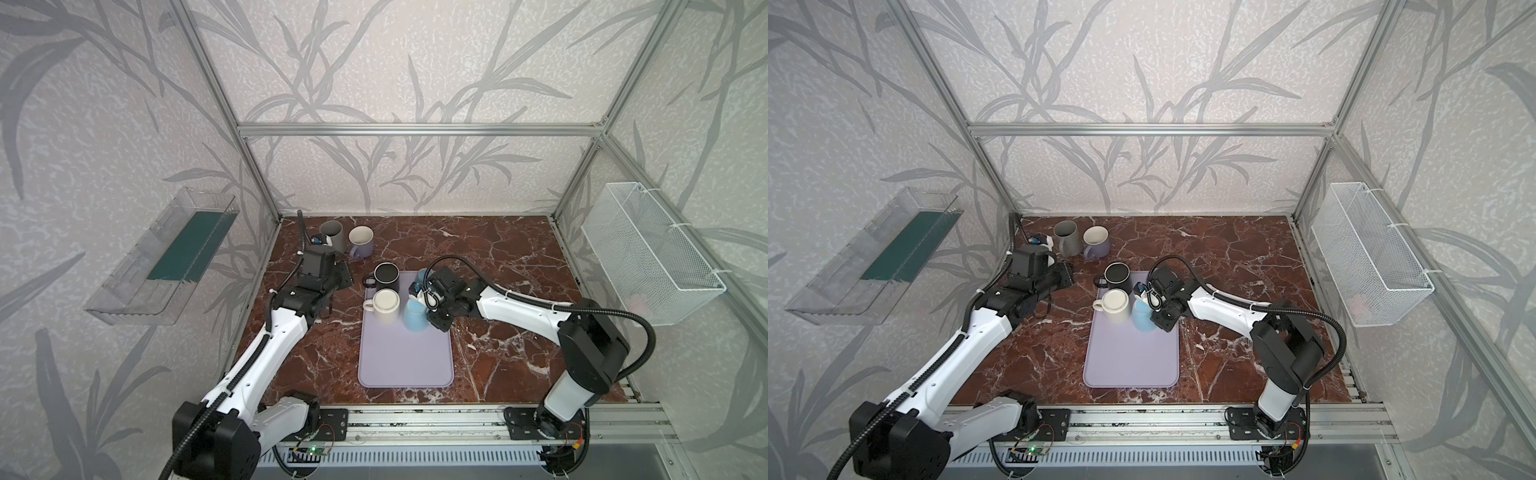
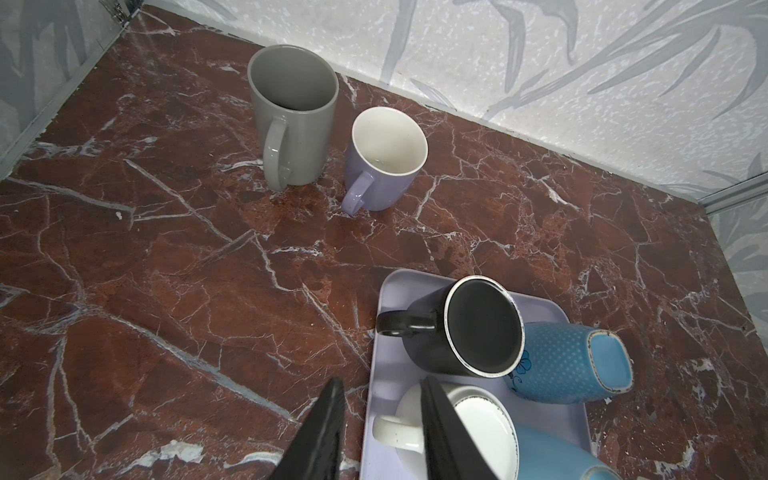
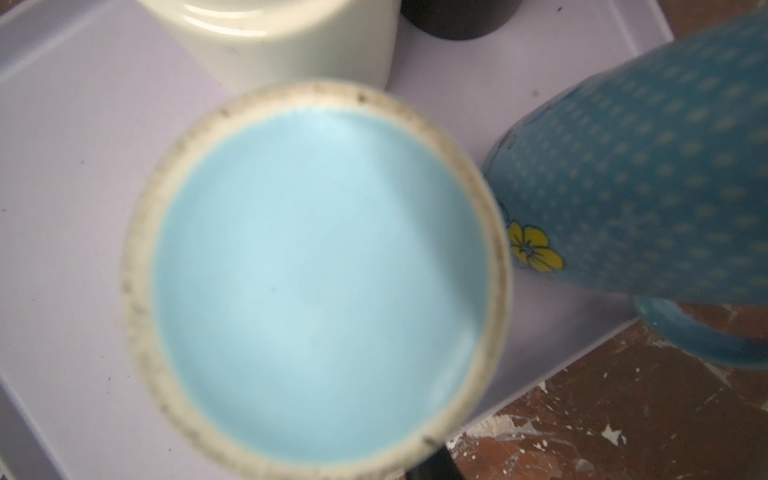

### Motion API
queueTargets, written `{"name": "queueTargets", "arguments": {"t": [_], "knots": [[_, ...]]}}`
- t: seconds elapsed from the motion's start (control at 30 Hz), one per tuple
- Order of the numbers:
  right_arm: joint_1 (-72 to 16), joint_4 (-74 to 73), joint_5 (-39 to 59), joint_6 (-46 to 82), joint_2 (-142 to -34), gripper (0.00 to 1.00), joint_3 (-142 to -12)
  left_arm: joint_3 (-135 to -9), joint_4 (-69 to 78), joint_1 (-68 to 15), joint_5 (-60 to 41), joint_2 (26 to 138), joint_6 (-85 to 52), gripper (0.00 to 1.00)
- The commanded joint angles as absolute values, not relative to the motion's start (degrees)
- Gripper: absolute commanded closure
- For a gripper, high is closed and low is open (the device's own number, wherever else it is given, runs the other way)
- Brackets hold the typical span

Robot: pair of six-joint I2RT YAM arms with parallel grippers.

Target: Turn the mug right side up

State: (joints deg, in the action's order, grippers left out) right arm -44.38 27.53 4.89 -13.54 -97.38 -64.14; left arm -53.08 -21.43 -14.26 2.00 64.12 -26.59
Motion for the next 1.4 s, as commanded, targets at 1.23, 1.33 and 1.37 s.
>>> {"name": "queueTargets", "arguments": {"t": [1.23, 1.33, 1.37], "knots": [[-43.8, 24.6, 7.8, -7.1, -86.0, 1.0, -65.0, -54.1, -20.6, -14.6, -1.7, 62.1, -28.4, 0.65], [-43.1, 21.0, 7.4, -5.5, -82.9, 1.0, -63.2, -52.1, -17.4, -14.6, -4.8, 59.9, -29.2, 0.65], [-42.7, 19.8, 8.0, -5.0, -81.8, 1.0, -62.7, -51.4, -16.1, -14.6, -6.2, 59.2, -29.5, 0.65]]}}
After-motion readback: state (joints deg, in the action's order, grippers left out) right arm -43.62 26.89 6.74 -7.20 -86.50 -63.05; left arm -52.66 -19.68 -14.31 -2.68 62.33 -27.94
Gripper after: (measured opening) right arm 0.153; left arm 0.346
